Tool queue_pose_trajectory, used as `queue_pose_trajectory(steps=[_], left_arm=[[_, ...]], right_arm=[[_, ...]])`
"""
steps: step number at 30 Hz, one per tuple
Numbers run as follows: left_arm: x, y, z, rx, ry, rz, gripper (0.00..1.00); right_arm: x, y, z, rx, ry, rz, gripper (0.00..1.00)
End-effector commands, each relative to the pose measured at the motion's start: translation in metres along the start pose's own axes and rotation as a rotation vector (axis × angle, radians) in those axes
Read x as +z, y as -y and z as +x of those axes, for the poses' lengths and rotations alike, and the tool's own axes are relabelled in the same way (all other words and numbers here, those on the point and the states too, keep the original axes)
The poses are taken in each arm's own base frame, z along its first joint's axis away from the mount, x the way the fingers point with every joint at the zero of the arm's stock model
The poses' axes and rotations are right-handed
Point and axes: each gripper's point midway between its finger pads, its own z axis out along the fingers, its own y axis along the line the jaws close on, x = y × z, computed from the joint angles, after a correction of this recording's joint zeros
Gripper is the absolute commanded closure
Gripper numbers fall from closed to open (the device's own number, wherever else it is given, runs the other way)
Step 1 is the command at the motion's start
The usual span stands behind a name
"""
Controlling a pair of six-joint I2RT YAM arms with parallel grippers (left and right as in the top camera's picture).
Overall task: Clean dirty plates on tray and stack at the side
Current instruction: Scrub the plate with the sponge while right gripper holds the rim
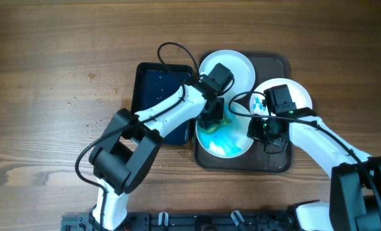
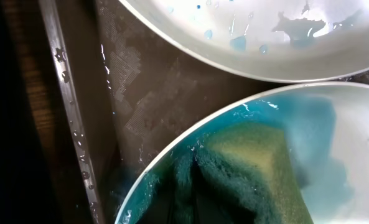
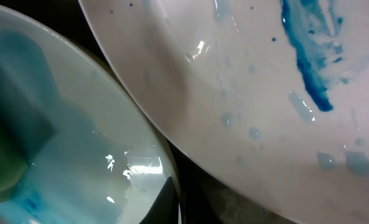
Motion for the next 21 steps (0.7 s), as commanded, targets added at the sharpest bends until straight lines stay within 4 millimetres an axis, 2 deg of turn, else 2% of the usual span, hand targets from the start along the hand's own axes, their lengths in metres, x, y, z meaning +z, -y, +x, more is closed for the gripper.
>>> queue_pose_trajectory(steps=[1, 6, 10, 13, 16, 18, 21], left_arm=[[0.02, -0.045, 0.001, 0.001, -0.011, -0.155, 0.96], [0.019, 0.037, 0.028, 0.006, -0.187, 0.289, 0.96], [0.012, 0.078, 0.043, 0.054, -0.245, 0.464, 0.96], [0.012, 0.084, 0.051, 0.071, -0.26, 0.463, 0.96], [0.013, 0.079, 0.054, 0.065, -0.27, 0.437, 0.96], [0.019, 0.062, 0.053, 0.047, -0.264, 0.352, 0.96], [0.027, 0.02, 0.054, 0.02, -0.252, 0.152, 0.96]], right_arm=[[0.008, 0.027, 0.004, 0.057, -0.007, 0.122, 0.96], [0.008, 0.027, 0.004, 0.058, -0.006, 0.121, 0.96], [0.008, 0.027, 0.004, 0.076, -0.006, 0.121, 0.96], [0.008, 0.027, 0.004, 0.076, -0.006, 0.121, 0.96], [0.008, 0.027, 0.004, 0.076, -0.006, 0.122, 0.96], [0.008, 0.027, 0.004, 0.076, -0.007, 0.122, 0.96], [0.008, 0.027, 0.004, 0.076, -0.007, 0.122, 0.96]])
